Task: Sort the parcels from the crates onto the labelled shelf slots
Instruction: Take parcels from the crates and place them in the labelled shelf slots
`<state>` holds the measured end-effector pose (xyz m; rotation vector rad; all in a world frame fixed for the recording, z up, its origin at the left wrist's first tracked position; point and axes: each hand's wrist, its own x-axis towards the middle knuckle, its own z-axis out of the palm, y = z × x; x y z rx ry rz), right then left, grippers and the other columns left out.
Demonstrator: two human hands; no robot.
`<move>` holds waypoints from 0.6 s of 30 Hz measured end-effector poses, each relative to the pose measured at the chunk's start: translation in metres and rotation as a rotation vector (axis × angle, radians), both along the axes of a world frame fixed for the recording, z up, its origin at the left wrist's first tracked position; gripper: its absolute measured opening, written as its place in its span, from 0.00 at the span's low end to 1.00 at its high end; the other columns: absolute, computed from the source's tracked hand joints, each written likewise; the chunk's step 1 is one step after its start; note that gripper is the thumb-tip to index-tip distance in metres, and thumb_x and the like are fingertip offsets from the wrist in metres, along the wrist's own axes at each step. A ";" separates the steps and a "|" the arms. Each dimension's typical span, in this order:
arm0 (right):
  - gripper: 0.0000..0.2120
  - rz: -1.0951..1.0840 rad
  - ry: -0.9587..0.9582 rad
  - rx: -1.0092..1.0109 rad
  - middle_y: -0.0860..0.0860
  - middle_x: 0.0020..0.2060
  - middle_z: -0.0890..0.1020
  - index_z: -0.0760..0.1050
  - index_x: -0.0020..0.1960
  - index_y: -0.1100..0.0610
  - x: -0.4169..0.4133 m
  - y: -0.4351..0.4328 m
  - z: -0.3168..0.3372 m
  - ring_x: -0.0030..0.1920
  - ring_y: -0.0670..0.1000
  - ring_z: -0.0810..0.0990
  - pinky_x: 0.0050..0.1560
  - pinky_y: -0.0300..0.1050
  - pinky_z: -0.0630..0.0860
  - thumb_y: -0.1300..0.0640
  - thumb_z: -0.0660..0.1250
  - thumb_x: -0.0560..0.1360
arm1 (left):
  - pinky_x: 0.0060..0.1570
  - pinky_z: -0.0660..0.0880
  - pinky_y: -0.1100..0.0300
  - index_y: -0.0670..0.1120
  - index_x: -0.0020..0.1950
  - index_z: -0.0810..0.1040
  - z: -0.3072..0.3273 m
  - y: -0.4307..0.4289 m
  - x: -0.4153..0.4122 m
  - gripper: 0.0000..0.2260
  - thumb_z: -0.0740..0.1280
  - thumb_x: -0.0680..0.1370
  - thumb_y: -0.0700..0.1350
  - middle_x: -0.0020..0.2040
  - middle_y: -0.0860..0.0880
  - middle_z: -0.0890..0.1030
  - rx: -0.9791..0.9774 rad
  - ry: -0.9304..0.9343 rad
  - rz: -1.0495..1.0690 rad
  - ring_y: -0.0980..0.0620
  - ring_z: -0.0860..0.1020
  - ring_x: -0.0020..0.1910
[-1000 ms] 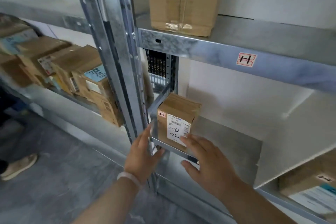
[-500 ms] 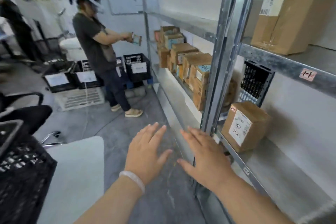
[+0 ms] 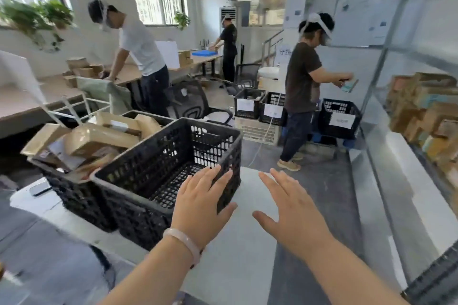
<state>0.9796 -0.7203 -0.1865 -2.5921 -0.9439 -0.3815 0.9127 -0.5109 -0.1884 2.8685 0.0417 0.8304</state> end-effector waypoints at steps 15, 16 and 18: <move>0.35 0.342 0.069 0.114 0.43 0.77 0.53 0.46 0.77 0.39 -0.104 0.338 0.002 0.76 0.44 0.46 0.72 0.40 0.42 0.35 0.57 0.75 | 0.75 0.59 0.49 0.59 0.77 0.63 0.008 0.302 -0.155 0.30 0.64 0.76 0.64 0.76 0.53 0.66 -0.038 0.046 0.352 0.50 0.62 0.76; 0.35 0.356 0.066 0.103 0.43 0.77 0.53 0.46 0.77 0.39 -0.106 0.350 0.001 0.76 0.44 0.46 0.73 0.41 0.42 0.35 0.58 0.75 | 0.75 0.58 0.49 0.59 0.77 0.63 0.006 0.314 -0.155 0.30 0.64 0.76 0.64 0.77 0.53 0.66 -0.048 0.045 0.358 0.50 0.61 0.77; 0.35 0.379 0.059 0.078 0.43 0.77 0.52 0.46 0.77 0.39 -0.106 0.368 0.001 0.76 0.44 0.46 0.73 0.41 0.42 0.36 0.58 0.75 | 0.75 0.58 0.50 0.59 0.77 0.63 0.003 0.334 -0.153 0.30 0.64 0.76 0.64 0.77 0.53 0.65 -0.084 0.043 0.369 0.50 0.61 0.77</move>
